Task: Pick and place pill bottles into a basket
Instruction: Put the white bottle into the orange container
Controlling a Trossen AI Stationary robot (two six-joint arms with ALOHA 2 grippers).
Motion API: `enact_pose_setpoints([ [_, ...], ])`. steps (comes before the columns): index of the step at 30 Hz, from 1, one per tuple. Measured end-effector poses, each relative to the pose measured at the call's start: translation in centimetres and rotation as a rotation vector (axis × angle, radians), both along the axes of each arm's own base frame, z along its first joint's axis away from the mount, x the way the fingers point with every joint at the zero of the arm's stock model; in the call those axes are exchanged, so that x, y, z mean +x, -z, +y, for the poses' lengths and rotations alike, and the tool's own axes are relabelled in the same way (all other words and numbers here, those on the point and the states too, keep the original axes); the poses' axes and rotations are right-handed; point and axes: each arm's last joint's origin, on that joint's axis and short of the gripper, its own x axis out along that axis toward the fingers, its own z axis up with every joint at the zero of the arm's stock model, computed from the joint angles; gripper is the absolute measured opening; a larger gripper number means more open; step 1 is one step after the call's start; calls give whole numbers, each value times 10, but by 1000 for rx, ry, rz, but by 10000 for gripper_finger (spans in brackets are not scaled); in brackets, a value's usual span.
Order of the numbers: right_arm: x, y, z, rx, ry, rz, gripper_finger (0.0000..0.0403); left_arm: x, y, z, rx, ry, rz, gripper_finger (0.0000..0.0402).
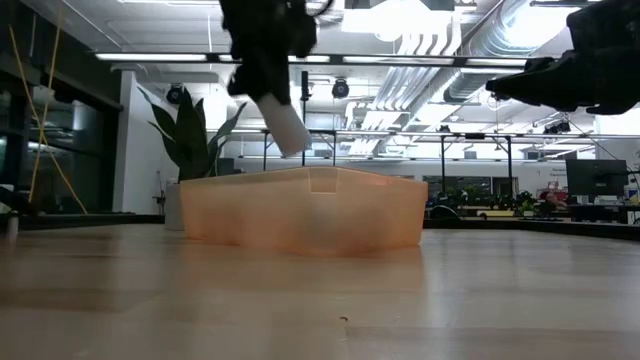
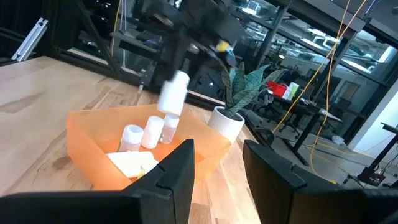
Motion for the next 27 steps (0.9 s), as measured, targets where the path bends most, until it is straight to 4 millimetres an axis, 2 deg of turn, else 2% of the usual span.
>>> enact_pose_setpoints([
  [6,0,1,0,0,0,8,129,12,32,36,-11,-14,98,200],
  [11,0,1,0,0,0,8,129,16,55,52,-18,-57,186,198],
  [17,0,1,0,-1,0,11,129,20,71,55,-29,-59,242,211],
  [27,0,1,0,-1,0,15,129,20,70,56,-27,-55,228,240],
])
